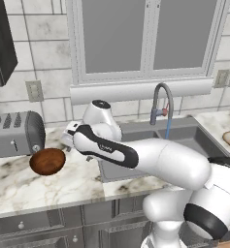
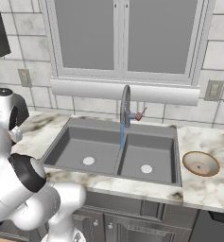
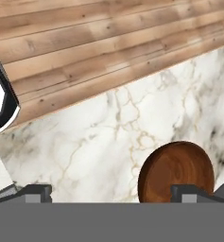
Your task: Rinse each bowl for a few seconds and place them down in the sink or on the counter.
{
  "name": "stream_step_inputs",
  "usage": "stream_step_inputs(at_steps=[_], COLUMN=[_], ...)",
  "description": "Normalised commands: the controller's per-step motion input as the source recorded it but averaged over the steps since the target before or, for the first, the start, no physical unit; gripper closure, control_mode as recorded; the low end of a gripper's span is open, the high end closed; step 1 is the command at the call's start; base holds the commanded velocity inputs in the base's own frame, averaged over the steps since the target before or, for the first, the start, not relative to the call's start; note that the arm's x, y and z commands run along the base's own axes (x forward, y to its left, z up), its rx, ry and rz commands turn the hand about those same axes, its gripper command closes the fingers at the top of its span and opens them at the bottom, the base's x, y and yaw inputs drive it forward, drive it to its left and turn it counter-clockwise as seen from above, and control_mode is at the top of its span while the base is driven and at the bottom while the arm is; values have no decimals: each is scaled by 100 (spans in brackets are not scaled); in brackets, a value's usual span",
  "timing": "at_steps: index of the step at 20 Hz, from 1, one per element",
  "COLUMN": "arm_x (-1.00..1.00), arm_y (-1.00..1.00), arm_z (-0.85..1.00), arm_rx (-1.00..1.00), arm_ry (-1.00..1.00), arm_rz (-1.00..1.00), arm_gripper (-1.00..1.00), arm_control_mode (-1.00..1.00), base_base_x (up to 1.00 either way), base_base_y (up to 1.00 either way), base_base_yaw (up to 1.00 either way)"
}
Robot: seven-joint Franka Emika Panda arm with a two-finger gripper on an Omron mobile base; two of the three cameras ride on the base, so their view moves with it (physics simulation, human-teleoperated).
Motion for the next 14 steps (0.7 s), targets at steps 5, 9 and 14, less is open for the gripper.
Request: stream_step_inputs(at_steps=[5,9,14], arm_x=[11,13,14], arm_y=[2,8,10], arm_z=[-16,-14,-13], arm_rx=[-1,0,0], arm_ry=[-1,0,0], arm_rz=[2,2,2], arm_gripper=[-100,-100,-100], arm_control_mode=[-100,-100,-100], base_base_x=[0,0,0], base_base_y=[0,0,0], base_base_yaw=[0,0,0])
